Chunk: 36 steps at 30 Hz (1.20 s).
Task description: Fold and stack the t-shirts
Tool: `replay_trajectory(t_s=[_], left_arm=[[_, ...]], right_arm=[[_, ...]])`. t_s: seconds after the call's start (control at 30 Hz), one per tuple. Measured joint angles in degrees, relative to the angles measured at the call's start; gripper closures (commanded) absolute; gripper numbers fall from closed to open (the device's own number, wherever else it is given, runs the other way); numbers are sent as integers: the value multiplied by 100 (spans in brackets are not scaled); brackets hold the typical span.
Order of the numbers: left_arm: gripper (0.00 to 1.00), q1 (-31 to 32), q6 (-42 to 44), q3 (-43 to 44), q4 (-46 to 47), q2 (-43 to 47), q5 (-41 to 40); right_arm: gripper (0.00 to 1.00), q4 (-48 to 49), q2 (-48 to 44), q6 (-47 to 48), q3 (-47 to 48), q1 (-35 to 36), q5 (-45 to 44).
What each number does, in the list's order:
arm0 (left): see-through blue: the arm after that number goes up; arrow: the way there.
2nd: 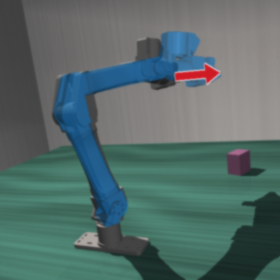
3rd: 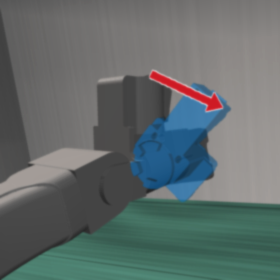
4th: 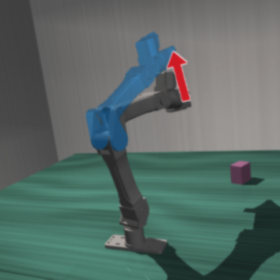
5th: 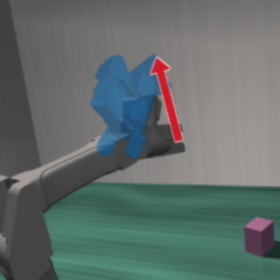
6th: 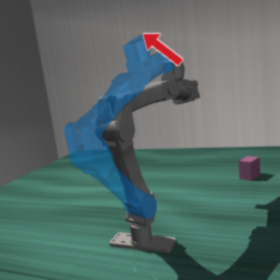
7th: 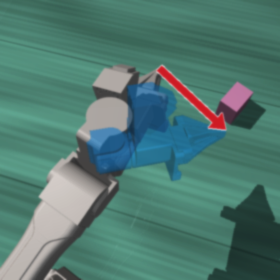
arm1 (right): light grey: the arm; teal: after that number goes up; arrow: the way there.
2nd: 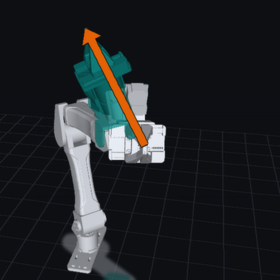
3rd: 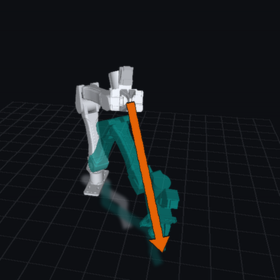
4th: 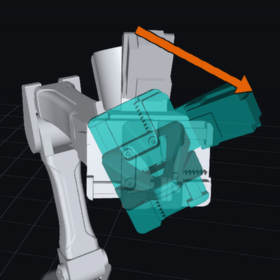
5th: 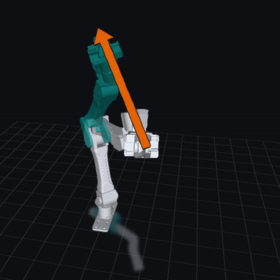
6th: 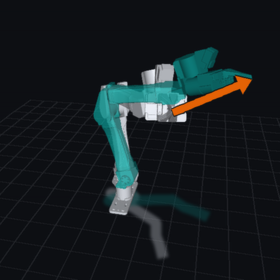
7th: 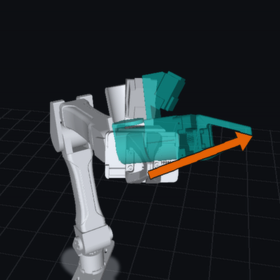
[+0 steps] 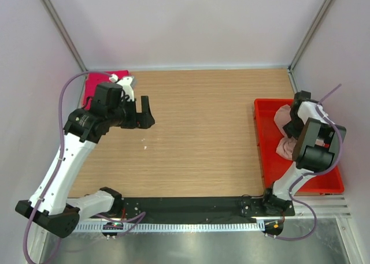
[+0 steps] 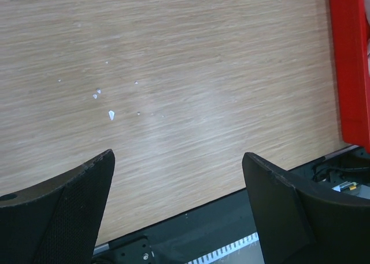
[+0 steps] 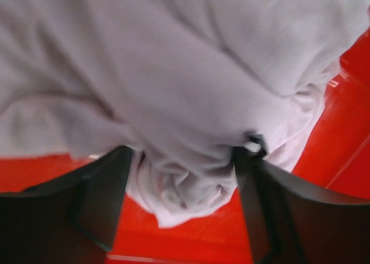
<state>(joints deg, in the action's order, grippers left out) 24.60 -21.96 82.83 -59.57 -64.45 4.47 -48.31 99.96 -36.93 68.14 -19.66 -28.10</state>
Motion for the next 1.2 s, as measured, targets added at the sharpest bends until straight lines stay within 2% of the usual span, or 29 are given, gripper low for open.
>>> replay_trajectory(t_s=[0.07,0.1,0.13,0.17,0.33,0.43,0.53,0.63,0.77,0.9,1.03,1.07,1.1,1.13,1.17,1.2], left_arm=[[14,9,28,0,-42,-9,-24],[16,9,35,0,-70,-22,-35],[18,9,33,11,-109,-46,-37],[21,9,26,42,-166,-83,-37],[27,9,-87,223,-345,-295,42],[28,9,-299,223,-372,-286,214],[27,9,-531,227,-372,-267,376],[22,9,-800,286,-387,-201,391],[19,7,-1141,378,-402,87,393],[19,7,-1434,527,-415,476,417],[19,7,-1676,612,-415,728,439],[18,7,-1718,614,-417,776,442],[15,7,-1773,614,-424,815,442],[5,7,-1808,614,-433,839,442],[0,7,-1838,619,-459,872,442],[0,7,-1864,623,-476,887,444]], right_arm=[[49,160,35,39,-96,-195,-24],[77,201,94,46,-101,-282,-48],[89,245,153,72,-92,-337,-63],[95,280,214,92,-79,-372,-74],[99,114,267,52,168,-271,-96],[99,-332,254,33,765,61,-199],[99,-713,138,35,1829,562,-350],[99,-938,-229,39,3108,1152,-352],[99,-1008,-951,76,4214,1950,-133],[99,-997,-1812,138,4688,3191,304],[99,-1047,-2315,310,4710,4948,699],[96,-1034,-2341,332,4647,5281,817],[85,-1012,-2367,350,4500,5626,1005],[46,-997,-2400,341,4271,5906,1215],[37,-938,-2437,267,3934,6105,1462],[32,-938,-2452,269,3606,6218,1663]])
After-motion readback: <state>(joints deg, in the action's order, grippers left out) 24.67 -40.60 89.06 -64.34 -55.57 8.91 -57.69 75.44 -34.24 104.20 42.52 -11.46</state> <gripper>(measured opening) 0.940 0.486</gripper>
